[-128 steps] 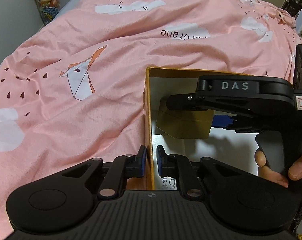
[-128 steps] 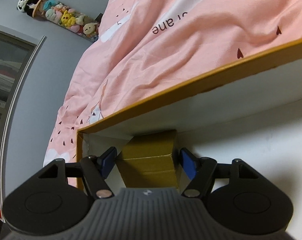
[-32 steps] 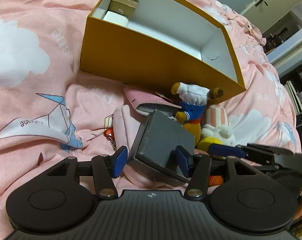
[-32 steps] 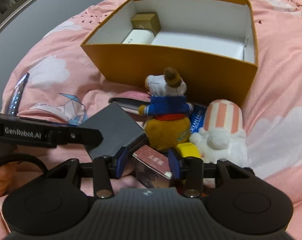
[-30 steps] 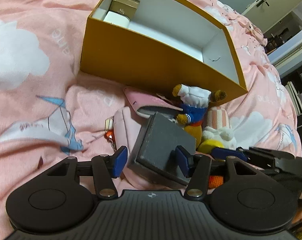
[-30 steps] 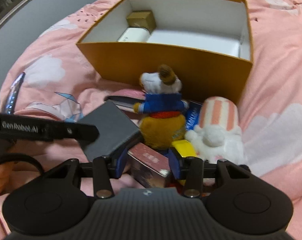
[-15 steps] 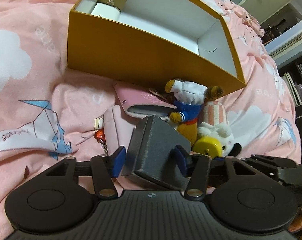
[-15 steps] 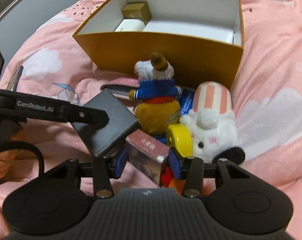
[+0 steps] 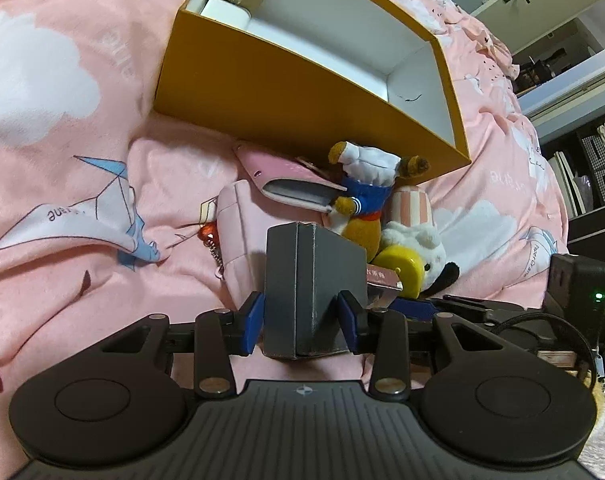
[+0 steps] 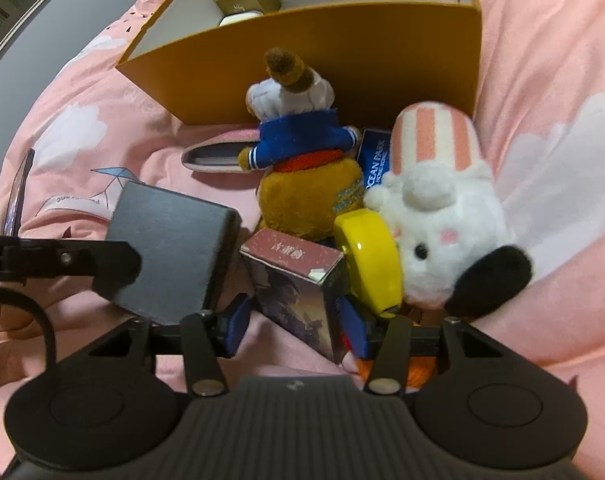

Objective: Organize objects
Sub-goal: 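Grasp the dark grey box with the left tool while the right tool grasps the PHOTO CARD box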

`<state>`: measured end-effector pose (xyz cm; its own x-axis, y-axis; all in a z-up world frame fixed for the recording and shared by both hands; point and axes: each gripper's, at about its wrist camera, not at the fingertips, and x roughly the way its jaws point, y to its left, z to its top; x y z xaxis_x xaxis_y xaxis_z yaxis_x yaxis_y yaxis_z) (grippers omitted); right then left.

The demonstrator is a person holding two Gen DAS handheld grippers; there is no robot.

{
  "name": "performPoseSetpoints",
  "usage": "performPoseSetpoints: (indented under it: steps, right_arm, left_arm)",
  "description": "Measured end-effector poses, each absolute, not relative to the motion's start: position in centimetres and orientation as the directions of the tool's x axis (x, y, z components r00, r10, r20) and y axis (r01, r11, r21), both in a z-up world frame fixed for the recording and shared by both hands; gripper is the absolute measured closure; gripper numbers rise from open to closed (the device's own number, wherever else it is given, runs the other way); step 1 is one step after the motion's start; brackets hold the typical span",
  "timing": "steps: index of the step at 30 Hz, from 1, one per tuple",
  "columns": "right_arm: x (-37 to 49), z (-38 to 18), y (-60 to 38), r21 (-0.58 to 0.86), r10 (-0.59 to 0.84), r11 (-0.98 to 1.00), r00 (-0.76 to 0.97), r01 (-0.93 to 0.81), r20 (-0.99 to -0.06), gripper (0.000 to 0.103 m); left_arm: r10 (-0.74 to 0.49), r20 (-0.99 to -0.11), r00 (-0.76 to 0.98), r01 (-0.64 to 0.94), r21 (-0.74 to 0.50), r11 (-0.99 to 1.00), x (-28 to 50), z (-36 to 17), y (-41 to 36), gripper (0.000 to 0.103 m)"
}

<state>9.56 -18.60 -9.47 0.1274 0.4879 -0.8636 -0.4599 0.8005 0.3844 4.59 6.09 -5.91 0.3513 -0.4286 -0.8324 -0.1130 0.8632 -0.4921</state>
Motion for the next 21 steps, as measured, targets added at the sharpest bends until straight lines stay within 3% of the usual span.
performPoseSetpoints:
  steps: [2,5,9,15,17,21]
  right_arm:
    - [9.8,-10.1,-18.4,0.396,0.494,0.799,0.118,-0.454,-0.862,0.043]
    - [10.0,-10.5,-18.2,0.397,0.497,0.799,0.122,-0.452,-0.859,0.04]
    - [10.3,-11.0,-18.2,0.44,0.532,0.784,0.111,-0.438,-0.839,0.029]
    - [10.8,-11.9,-18.1,0.468,0.551,0.782,0.105,-0.411,-0.828,0.024]
    - [10.9,-12.4,-17.9,0.474,0.552,0.785,0.101,-0.399,-0.828,0.025]
    - [10.7,-12.3,-17.7,0.45,0.533,0.796,0.116,-0.405,-0.838,0.037]
  left_arm:
    - [-0.397,-0.847,0.353,-0.1,-0.456,0.884,4.7,-5.8,5.8,0.058]
    - [-0.338,-0.87,0.36,-0.045,-0.378,0.925,4.9,-5.6,5.0,0.047]
    - [-0.332,-0.875,0.352,-0.055,-0.373,0.926,5.8,-6.1,4.9,0.033]
    - [-0.356,-0.877,0.321,-0.078,-0.399,0.914,7.1,-7.5,4.8,0.024]
    - [-0.374,-0.874,0.31,-0.113,-0.425,0.898,7.2,-8.2,5.0,0.024]
    - [-0.39,-0.862,0.325,-0.125,-0.447,0.886,6.7,-7.8,5.5,0.037]
